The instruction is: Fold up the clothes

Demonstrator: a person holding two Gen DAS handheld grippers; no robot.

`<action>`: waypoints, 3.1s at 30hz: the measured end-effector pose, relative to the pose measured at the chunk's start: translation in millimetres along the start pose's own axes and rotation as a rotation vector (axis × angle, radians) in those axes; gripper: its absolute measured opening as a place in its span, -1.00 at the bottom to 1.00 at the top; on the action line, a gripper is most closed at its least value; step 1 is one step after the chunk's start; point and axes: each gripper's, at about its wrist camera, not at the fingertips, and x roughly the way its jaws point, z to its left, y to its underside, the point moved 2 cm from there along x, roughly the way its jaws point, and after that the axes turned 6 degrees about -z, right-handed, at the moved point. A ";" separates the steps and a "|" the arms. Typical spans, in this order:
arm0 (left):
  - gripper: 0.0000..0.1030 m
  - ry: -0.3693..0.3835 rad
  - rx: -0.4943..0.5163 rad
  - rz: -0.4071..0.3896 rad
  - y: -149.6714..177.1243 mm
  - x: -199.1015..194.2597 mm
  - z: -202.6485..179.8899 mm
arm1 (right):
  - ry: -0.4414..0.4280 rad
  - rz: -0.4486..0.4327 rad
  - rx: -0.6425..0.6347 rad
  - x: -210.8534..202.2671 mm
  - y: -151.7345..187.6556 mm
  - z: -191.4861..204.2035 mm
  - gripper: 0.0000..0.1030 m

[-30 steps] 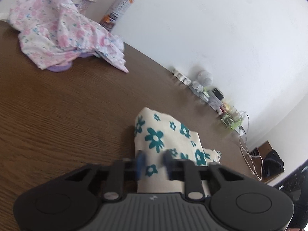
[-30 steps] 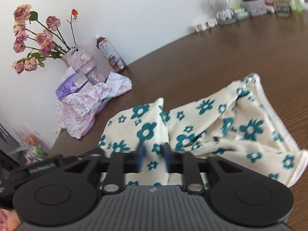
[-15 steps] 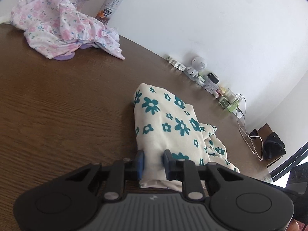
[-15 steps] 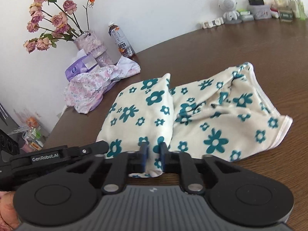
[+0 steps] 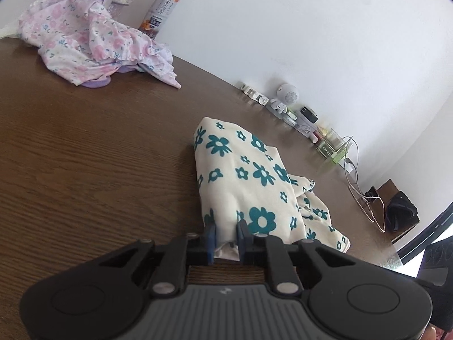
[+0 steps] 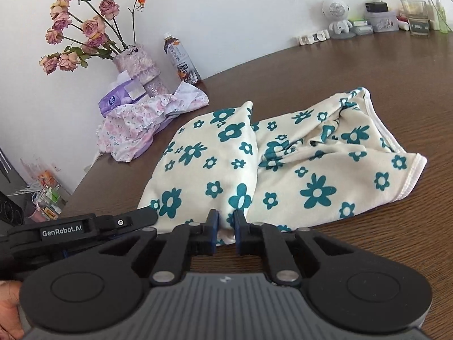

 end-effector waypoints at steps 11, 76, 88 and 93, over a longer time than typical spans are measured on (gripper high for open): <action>0.14 -0.025 -0.187 -0.042 -25.3 6.9 24.4 | 0.012 -0.097 -0.025 -11.3 -37.0 -14.1 -0.15; -0.60 -0.514 1.189 -0.123 38.2 105.2 -249.5 | -0.355 0.168 -0.331 1.4 -91.8 -143.4 -0.18; -0.59 -0.376 1.318 -0.086 85.4 145.2 -289.8 | -0.189 0.053 -0.147 -5.6 -129.9 -203.0 -0.13; -0.55 -0.297 1.323 -0.038 106.1 158.1 -297.1 | -0.146 0.052 -0.093 -1.7 -133.5 -220.4 -0.13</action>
